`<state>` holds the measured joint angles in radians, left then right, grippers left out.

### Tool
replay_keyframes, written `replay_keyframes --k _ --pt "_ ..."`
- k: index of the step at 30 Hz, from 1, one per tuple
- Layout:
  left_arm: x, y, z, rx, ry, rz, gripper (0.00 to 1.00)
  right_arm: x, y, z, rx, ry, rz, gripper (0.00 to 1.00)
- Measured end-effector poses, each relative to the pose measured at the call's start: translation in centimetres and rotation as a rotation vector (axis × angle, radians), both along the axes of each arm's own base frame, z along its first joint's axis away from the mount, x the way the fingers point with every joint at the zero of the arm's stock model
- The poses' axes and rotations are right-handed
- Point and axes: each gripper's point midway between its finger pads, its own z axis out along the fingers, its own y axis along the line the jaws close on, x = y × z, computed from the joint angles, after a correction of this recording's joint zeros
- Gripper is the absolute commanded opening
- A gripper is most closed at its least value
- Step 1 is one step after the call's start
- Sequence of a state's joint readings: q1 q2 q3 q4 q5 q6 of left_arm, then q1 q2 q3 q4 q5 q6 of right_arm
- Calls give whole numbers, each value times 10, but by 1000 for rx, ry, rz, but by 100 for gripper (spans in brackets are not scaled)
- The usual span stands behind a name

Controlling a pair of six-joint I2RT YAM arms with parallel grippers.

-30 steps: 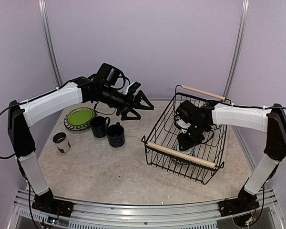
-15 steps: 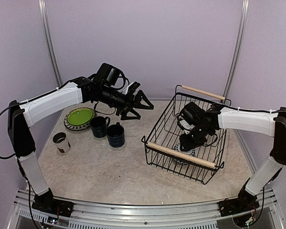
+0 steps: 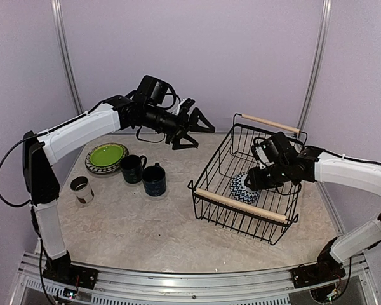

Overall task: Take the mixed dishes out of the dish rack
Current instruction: Grab the bowl from the dish rack.

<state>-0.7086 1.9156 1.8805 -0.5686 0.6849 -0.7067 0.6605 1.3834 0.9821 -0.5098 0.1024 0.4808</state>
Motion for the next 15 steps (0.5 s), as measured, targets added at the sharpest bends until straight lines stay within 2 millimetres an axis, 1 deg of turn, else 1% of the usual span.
replay_keyframes --k 4,7,10,15 --pt "1 -17 4 -18 -8 -22 96 5 -9 13 60 -66 -46 0" --pt "2 -29 1 -25 -5 -37 95 5 -13 23 104 -109 -68 0" --pt "5 -39 -6 -29 13 -39 95 7 -15 39 150 -157 -85 0" --pt "14 -51 -27 -32 70 -22 94 7 -16 65 219 -233 -97 0"
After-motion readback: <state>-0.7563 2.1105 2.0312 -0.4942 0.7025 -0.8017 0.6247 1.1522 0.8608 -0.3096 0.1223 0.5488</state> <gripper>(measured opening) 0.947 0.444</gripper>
